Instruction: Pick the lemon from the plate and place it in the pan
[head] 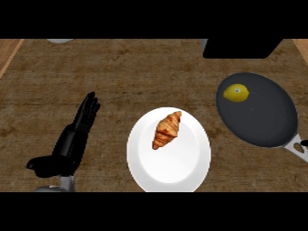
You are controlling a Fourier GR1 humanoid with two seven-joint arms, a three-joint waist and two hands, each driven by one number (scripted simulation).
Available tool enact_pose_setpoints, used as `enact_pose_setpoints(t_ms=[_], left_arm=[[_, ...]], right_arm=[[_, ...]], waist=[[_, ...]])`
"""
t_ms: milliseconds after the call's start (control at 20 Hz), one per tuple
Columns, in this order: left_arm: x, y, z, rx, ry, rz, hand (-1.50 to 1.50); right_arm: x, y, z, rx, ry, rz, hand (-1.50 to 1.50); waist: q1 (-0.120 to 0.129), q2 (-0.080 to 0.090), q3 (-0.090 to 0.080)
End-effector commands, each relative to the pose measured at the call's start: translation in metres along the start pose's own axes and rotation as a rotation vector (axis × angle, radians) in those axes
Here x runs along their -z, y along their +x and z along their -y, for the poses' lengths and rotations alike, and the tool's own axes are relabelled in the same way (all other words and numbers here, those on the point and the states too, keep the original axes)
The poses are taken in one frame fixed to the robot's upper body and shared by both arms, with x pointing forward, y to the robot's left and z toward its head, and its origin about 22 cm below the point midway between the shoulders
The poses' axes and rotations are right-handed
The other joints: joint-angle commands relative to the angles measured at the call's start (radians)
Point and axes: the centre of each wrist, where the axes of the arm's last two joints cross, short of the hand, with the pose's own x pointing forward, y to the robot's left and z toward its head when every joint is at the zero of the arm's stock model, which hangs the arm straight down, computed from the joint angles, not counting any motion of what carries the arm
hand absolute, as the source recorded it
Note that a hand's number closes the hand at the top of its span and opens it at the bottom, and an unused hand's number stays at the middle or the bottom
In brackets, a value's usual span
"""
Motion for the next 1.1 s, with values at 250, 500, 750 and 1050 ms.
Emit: enact_pose_setpoints(t_ms=[250, 500, 750, 1050], left_arm=[[0.019, 0.006, 0.003, 0.004, -0.004, -0.002, 0.0], [0.003, 0.001, 0.01, -0.002, 0.004, 0.001, 0.0], [0.006, 0.004, -0.015, 0.007, -0.004, -0.007, 0.0], [-0.011, 0.007, -0.005, -0.006, -0.004, 0.004, 0.0]], right_arm=[[-0.027, -0.007, 0.008, 0.04, 0.077, 0.061, -1.5], [-0.055, -0.017, 0.021, -0.001, 0.045, 0.061, -1.5], [-0.058, -0.015, 0.024, -0.051, 0.074, 0.047, -1.5], [-0.043, -0.01, 0.008, -0.136, 0.034, 0.094, -1.5]], waist=[[-0.006, -0.001, -0.001], [0.003, 0.001, 0.001], [0.004, 0.001, 0.001], [0.001, -0.002, -0.001]])
